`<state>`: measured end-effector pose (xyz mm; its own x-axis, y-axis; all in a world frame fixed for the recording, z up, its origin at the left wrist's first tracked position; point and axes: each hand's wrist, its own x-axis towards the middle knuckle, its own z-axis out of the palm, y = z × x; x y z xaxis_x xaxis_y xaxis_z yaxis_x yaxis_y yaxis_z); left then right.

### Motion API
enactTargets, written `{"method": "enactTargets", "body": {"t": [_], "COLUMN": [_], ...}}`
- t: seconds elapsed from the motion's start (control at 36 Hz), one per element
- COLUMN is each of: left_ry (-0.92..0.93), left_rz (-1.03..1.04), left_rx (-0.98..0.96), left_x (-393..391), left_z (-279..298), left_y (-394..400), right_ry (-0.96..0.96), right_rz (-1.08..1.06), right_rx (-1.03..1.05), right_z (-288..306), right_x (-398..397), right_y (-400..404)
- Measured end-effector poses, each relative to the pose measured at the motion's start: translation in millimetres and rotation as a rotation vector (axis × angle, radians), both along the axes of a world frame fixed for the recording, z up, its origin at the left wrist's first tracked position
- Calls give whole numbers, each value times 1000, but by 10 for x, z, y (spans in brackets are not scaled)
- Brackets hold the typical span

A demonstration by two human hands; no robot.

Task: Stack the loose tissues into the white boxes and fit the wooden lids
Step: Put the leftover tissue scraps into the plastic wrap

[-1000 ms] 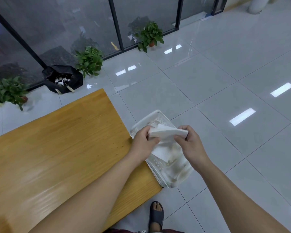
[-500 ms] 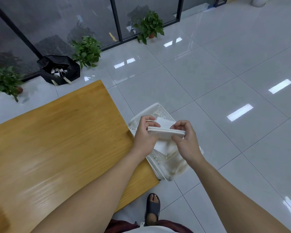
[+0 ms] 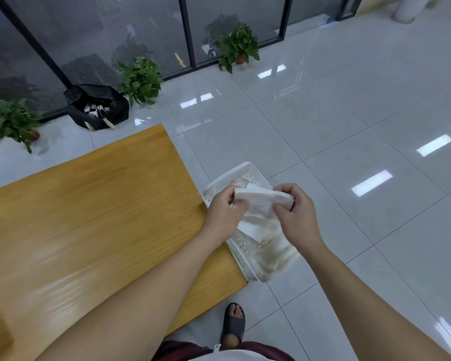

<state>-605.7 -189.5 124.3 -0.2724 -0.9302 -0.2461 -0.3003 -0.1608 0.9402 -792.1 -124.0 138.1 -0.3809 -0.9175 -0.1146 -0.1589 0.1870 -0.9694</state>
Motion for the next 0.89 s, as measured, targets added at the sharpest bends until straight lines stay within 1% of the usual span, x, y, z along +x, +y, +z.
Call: {"method": "enactTargets", "body": {"t": [0.06,0.11,0.19,0.22,0.31,0.39,0.5,0.56,0.67,0.81,0.89], "left_ry": [98,167,201,191,158,173,141,129,80,-81,-106], "left_rz": [37,75,154,177,225,271,314,344,417,504,573], "left_rx": [23,63,103,109,105,94,15,-10,21,38,44], "left_x": [106,274,618,746,1197,1742,2593,3042,3937,4975,5537], "left_z": [150,291,433,461,504,514,525,512,427,330,301], "left_y": [-17,-32,-28,-17,51,184,493,692,1140,1646,1888], "right_ry": [-38,-75,-176,-190,-141,-116,-178,-166,-93,-44,24], "right_rz": [-3,37,144,191,330,441,654,746,876,1022,1086], "right_rx": [-14,-6,47,62,74,65,70,86,105,120,117], "right_z": [154,285,373,380,408,447,503,504,396,264,210], "right_x": [11,93,403,529,961,1411,2035,2373,3151,4283,4935], "right_y": [-38,-91,-188,-215,-292,-358,-390,-382,-284,-108,17]}}
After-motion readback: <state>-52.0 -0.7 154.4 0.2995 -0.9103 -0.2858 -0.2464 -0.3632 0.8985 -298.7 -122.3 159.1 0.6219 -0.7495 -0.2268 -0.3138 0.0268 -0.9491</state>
